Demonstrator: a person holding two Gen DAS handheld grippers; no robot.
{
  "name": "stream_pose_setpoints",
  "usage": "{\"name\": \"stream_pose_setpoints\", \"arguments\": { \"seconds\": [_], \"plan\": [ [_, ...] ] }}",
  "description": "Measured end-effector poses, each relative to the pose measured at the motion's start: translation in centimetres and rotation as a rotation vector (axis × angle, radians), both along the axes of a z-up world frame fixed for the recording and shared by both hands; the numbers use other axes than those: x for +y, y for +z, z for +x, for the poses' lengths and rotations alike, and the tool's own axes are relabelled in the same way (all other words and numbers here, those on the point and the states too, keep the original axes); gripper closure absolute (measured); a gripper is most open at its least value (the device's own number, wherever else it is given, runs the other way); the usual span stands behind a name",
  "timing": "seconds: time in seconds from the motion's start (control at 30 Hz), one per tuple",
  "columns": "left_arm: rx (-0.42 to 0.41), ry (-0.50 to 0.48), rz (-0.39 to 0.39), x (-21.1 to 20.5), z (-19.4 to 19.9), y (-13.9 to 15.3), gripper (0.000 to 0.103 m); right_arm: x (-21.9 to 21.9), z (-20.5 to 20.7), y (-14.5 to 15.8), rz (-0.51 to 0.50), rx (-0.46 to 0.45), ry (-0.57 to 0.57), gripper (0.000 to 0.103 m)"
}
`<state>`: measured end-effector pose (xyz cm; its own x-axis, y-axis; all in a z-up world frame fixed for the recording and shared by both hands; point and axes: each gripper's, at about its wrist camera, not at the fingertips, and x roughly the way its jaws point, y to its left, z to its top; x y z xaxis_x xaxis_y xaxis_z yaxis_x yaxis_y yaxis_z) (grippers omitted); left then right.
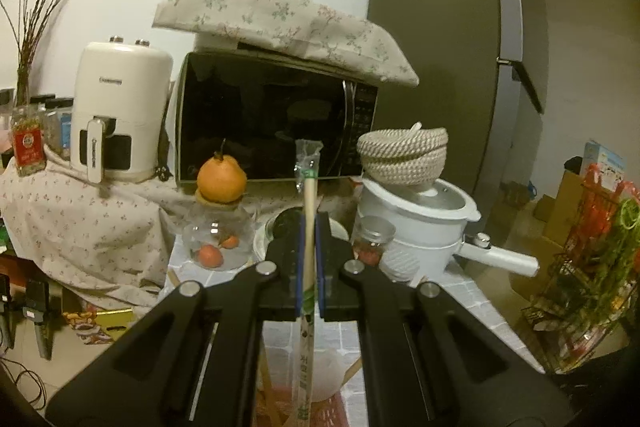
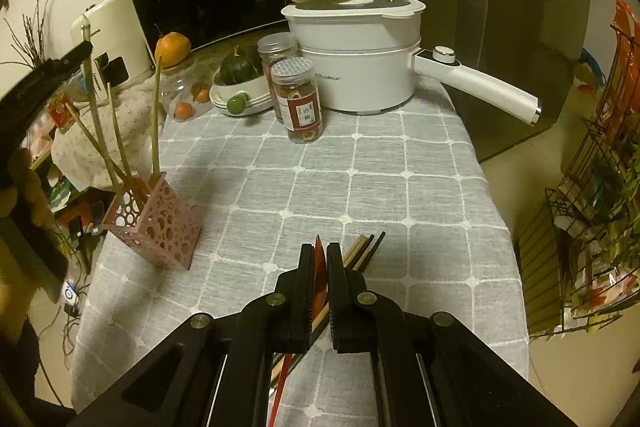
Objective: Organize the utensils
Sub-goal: 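Lower the wrapped chopstick into the pink holder and open the left tool, then carry the red spoon into the pink holder and open the right tool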
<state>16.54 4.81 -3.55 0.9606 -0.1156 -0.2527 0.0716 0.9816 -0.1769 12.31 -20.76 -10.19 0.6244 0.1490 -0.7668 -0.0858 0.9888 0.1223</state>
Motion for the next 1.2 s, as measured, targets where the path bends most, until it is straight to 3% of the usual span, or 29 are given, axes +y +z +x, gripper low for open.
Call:
{"name": "stream_pose_setpoints", "arguments": {
  "seconds": [0.33,0.4,0.47,0.57,0.7,0.77,0.87,1.0,1.13,1.2],
  "plan": [
    [0.070,-0.014,0.013,-0.1,0.0,-2.3,0.097,0.2,0.0,0.2,-0.014,-0.024,-0.003,0.097],
    [0.098,-0.027,0.005,0.1,-0.1,-2.4,0.093,0.3,-0.1,0.5,-0.013,-0.040,-0.006,0.097],
    [0.128,-0.038,0.008,0.1,-0.2,-2.3,0.078,0.6,-0.3,0.9,-0.014,-0.063,-0.008,0.097],
    [0.170,-0.030,0.034,0.2,-0.8,-2.2,0.075,0.8,-0.7,2.0,0.007,-0.105,-0.021,0.097],
    [0.255,-0.004,0.011,1.4,-2.2,-2.1,0.074,1.5,-1.0,3.7,0.046,-0.161,-0.040,0.097],
    [0.302,0.017,-0.008,2.1,-2.9,-2.0,0.067,2.0,-1.2,4.6,0.056,-0.190,-0.041,0.097],
    [0.392,0.054,-0.032,3.1,-3.8,-2.2,0.064,2.9,-1.4,6.1,0.073,-0.248,-0.044,0.097],
    [0.544,0.075,-0.014,3.7,-4.7,-3.4,0.064,4.6,-1.0,8.0,0.128,-0.327,-0.042,0.097],
    [0.653,0.064,-0.010,4.3,-5.2,-5.0,0.052,7.0,-0.6,9.5,0.162,-0.414,-0.044,0.097],
    [0.701,0.046,-0.036,4.6,-5.3,-6.0,0.051,7.9,-0.2,9.9,0.160,-0.449,-0.053,0.097]
  ]
}}
